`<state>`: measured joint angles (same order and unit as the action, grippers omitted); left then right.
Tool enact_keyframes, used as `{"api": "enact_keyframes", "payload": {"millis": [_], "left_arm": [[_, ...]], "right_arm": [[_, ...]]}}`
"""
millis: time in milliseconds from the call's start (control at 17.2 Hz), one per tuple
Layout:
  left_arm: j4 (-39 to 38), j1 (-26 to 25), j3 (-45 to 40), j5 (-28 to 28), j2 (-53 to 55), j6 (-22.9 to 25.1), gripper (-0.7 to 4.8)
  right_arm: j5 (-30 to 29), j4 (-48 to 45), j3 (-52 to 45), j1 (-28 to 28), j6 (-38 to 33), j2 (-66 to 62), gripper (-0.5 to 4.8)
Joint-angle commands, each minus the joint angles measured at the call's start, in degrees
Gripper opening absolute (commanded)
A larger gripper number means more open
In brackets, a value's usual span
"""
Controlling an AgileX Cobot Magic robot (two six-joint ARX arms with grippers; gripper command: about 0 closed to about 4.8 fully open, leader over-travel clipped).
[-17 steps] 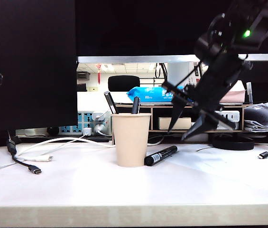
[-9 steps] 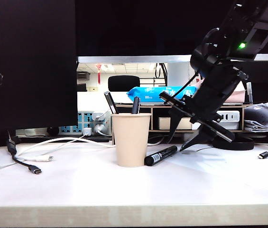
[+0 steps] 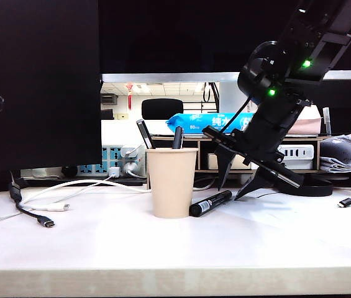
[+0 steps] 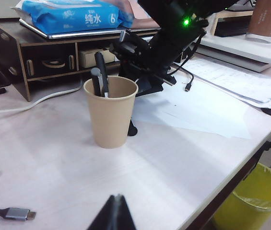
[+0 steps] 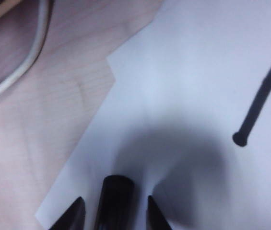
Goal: Pick up the marker and insert it into the paper cup.
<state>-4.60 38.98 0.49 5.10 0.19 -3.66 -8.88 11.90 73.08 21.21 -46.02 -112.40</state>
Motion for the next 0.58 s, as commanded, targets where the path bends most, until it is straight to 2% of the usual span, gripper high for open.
{"api": "enact_keyframes", "payload": {"millis": [58,291,582], "left_arm": [[0.4,0.0,0.0,0.1,0.0,0.2,-0.06],[0.4,0.0,0.0,0.1,0.0,0.2,-0.06],[0.4,0.0,0.0,0.1,0.0,0.2,-0.06]], "right_arm": [[1.5,1.1,3.1,0.1,-0.7,-0.7,1.69],[1.3,5.4,8.8,0.2,-0.2,-3.1,1.57],[2.9,11.3,9.0,0.9,2.3,-3.1,1.35]]}}
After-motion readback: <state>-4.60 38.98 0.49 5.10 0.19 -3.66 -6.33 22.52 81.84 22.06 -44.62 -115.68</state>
